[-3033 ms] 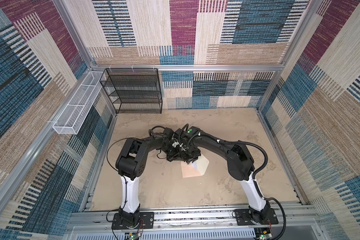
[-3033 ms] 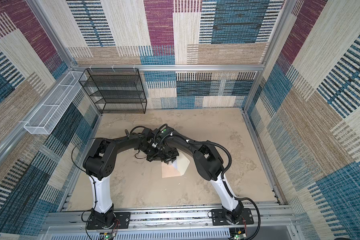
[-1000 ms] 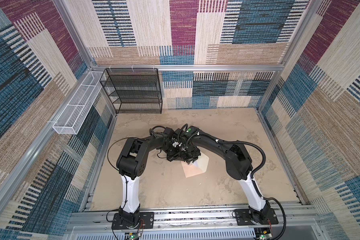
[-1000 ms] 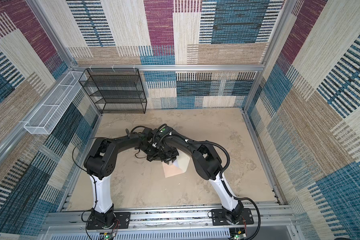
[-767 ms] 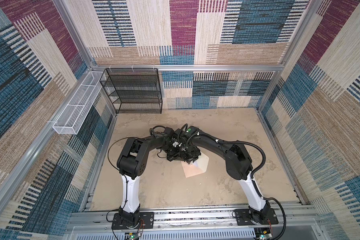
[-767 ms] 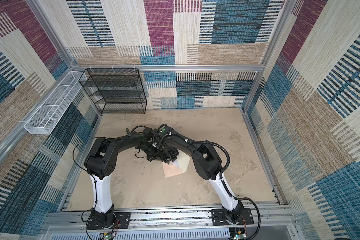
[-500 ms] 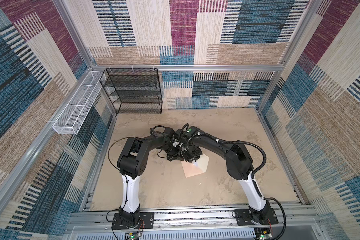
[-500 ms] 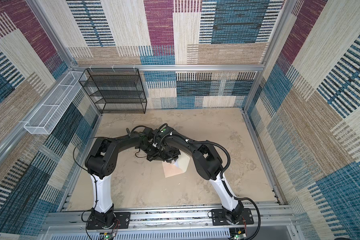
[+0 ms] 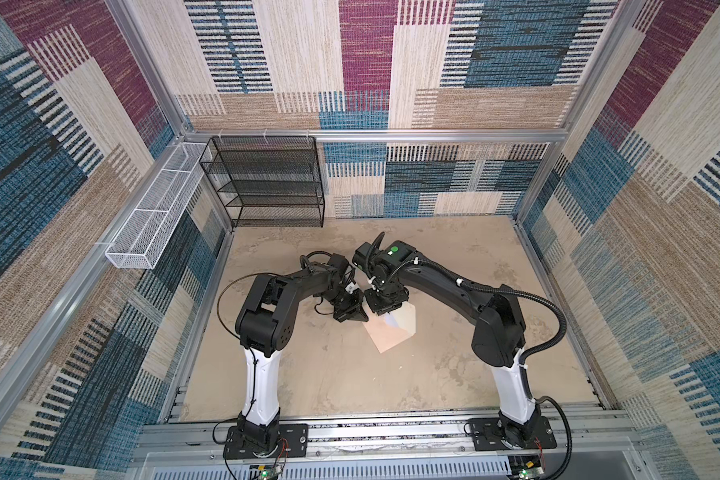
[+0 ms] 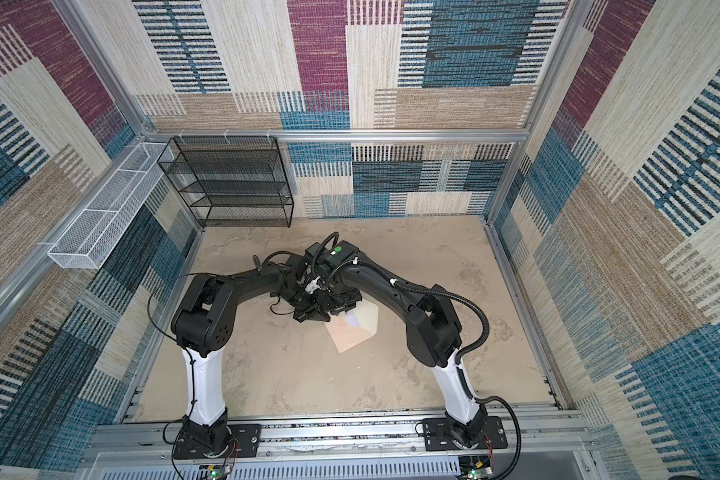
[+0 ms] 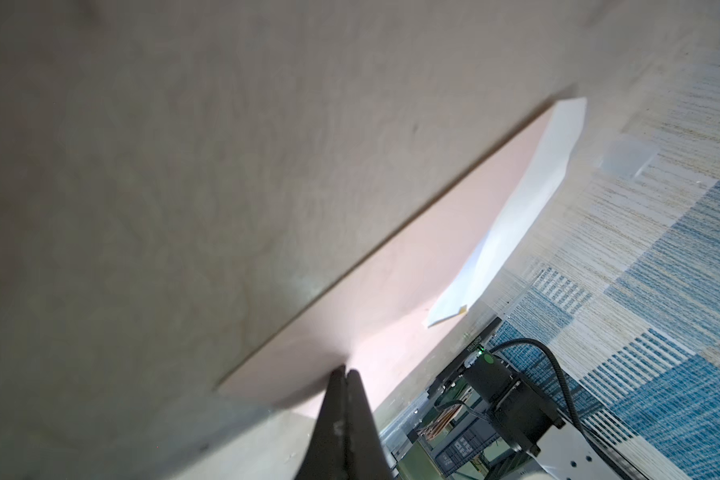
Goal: Place the letter into the envelope and seal it
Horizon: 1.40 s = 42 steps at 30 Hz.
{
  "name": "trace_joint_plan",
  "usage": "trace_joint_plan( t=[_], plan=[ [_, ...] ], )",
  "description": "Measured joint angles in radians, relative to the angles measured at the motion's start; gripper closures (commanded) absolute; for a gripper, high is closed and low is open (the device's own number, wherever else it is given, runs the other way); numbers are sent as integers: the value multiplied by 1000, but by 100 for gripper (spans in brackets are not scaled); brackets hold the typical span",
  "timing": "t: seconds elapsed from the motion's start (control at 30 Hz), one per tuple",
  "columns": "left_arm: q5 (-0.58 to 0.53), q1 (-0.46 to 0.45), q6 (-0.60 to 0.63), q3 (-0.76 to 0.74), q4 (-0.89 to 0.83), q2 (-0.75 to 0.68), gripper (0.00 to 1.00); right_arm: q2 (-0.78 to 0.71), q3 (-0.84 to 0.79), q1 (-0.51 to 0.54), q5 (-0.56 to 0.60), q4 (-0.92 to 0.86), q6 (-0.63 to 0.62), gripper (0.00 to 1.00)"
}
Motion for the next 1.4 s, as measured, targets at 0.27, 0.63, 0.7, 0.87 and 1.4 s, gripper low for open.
trace_joint_plan(
  t=[0.27,0.63,0.7,0.87,1.4],
  plan=[
    [0,0,0,1,-2,0,100,10,-17,-1,-16,0,8,100],
    [-1,0,3,-1,0,-7,100,133,47,3,-26,5,-1,100],
    [-2,0,3,-1,0,-7,100,142,47,5,-26,5,-8,100],
    [-2,0,3,0,-1,-6,100,158,31,7,-26,7,-16,100],
    [-1,0,3,13,-16,6,100,174,-5,10,30,13,-19,100]
  ],
)
